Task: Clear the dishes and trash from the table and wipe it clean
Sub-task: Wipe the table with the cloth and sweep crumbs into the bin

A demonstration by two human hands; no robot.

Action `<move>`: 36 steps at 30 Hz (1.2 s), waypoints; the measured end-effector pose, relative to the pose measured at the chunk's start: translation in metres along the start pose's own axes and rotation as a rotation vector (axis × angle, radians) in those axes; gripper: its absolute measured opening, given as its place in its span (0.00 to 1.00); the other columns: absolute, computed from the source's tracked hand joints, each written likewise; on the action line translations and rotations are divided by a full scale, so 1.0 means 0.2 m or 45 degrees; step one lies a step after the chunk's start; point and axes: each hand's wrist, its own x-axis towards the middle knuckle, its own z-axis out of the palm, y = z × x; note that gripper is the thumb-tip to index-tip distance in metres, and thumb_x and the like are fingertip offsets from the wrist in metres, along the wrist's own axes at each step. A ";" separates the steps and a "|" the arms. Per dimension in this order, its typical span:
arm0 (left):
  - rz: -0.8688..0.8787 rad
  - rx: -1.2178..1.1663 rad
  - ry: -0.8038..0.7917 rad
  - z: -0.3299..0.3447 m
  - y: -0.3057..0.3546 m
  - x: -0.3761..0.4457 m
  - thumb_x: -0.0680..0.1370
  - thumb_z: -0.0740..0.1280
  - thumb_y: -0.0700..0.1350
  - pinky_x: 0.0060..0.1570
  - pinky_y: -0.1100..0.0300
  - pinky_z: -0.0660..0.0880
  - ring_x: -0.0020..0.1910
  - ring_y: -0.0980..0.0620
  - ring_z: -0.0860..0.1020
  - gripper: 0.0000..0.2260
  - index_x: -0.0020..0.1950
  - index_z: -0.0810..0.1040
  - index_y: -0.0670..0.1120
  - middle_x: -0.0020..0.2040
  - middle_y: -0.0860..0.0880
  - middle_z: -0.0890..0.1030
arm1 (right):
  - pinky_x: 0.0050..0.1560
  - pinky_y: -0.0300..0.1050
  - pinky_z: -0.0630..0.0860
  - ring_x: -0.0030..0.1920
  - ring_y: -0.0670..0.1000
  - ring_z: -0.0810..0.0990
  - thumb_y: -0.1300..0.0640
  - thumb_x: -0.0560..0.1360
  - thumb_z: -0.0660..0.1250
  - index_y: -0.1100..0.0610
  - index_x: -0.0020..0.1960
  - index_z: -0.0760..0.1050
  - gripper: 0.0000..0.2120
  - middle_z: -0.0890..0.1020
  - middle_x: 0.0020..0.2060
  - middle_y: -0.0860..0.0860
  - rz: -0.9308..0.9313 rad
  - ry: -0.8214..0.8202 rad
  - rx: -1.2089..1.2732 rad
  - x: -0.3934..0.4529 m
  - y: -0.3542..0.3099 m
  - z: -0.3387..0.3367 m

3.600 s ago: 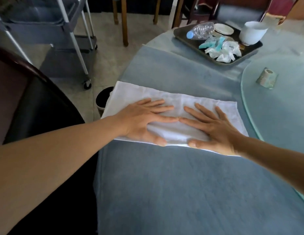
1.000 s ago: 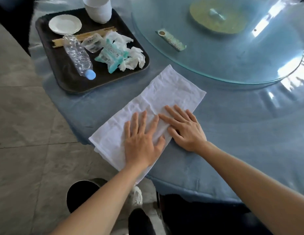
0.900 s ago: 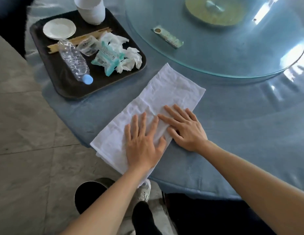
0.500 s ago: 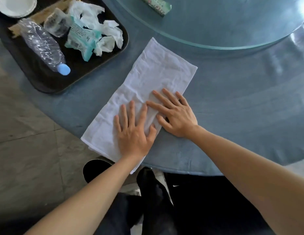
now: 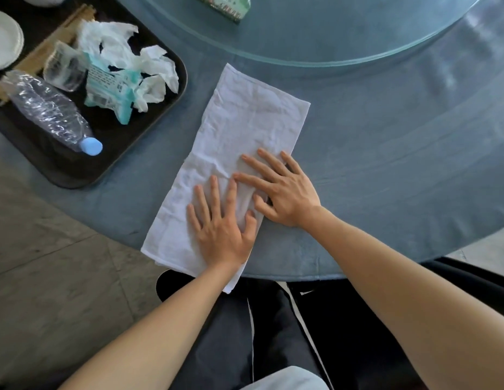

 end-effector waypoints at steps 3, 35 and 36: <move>0.006 0.012 -0.009 0.00 -0.01 -0.01 0.79 0.58 0.63 0.79 0.38 0.49 0.83 0.40 0.49 0.34 0.83 0.53 0.56 0.84 0.48 0.52 | 0.81 0.61 0.52 0.83 0.53 0.55 0.43 0.80 0.58 0.37 0.80 0.61 0.28 0.59 0.82 0.44 0.001 0.004 0.002 0.00 -0.01 0.00; -0.260 -0.732 -0.653 -0.60 -0.27 0.83 0.79 0.69 0.48 0.51 0.60 0.70 0.58 0.49 0.79 0.17 0.67 0.77 0.46 0.58 0.49 0.84 | 0.54 0.50 0.81 0.50 0.52 0.83 0.56 0.76 0.71 0.52 0.60 0.75 0.13 0.83 0.49 0.50 2.028 0.276 1.548 0.12 -0.47 -0.36; -0.281 -0.765 -0.657 -0.61 -0.27 0.83 0.79 0.70 0.48 0.50 0.60 0.70 0.56 0.50 0.79 0.16 0.66 0.78 0.46 0.56 0.49 0.84 | 0.52 0.51 0.81 0.49 0.52 0.83 0.56 0.76 0.71 0.53 0.59 0.76 0.13 0.83 0.49 0.51 2.027 0.234 1.546 0.13 -0.44 -0.36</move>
